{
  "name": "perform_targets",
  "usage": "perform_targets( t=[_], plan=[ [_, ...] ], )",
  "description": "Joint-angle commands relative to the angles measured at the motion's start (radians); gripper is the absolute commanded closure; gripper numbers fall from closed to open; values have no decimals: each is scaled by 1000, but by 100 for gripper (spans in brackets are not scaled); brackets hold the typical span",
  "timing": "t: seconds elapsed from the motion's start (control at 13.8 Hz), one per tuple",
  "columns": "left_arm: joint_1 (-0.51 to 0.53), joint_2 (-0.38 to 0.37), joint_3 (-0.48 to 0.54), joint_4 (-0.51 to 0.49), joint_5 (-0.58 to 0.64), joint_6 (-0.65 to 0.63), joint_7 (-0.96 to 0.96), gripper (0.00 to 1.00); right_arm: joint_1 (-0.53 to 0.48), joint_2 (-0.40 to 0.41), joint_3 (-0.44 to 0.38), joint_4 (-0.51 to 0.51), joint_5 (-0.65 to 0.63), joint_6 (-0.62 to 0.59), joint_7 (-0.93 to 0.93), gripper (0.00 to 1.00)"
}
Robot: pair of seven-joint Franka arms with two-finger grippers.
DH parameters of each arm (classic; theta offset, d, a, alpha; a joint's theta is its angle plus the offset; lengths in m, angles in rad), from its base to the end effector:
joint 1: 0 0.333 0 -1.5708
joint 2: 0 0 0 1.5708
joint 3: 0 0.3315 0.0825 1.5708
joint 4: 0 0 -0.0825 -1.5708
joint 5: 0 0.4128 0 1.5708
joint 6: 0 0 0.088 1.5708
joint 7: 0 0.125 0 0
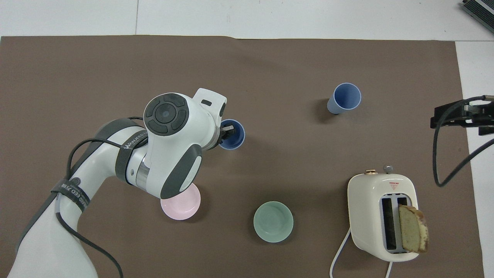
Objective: Stack blue cups with both arms
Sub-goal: 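Carry the blue cup with the left gripper to the table center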
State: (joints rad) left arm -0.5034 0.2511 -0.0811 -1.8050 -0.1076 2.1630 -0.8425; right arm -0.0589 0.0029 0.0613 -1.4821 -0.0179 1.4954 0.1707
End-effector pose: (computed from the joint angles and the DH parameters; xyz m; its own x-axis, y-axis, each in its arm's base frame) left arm 0.5546 -0.3703 0.4000 0.9505 0.3104 -0.0170 0.3092 -0.9385 0.1537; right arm 0.5770 -0.0010 0.6578 0.9856 -0.1688 0.0133 -0.1690 -0.9855 0.0156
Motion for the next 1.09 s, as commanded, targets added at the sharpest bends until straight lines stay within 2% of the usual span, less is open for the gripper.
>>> perform_targets(
  t=[0.0, 0.22, 1.02],
  plan=[
    [-15, 10, 12, 0, 19, 27, 2, 100, -13, 0, 2, 3, 15, -3, -33, 0],
    [-37, 46, 12, -4, 19, 75, -1, 100, -13, 0, -1, 2, 9, 18, -33, 0],
    [-32, 43, 9, -25, 8, 75, 11, 97, -9, 41, 3, 17, 9, 69, -37, 0]
  ],
)
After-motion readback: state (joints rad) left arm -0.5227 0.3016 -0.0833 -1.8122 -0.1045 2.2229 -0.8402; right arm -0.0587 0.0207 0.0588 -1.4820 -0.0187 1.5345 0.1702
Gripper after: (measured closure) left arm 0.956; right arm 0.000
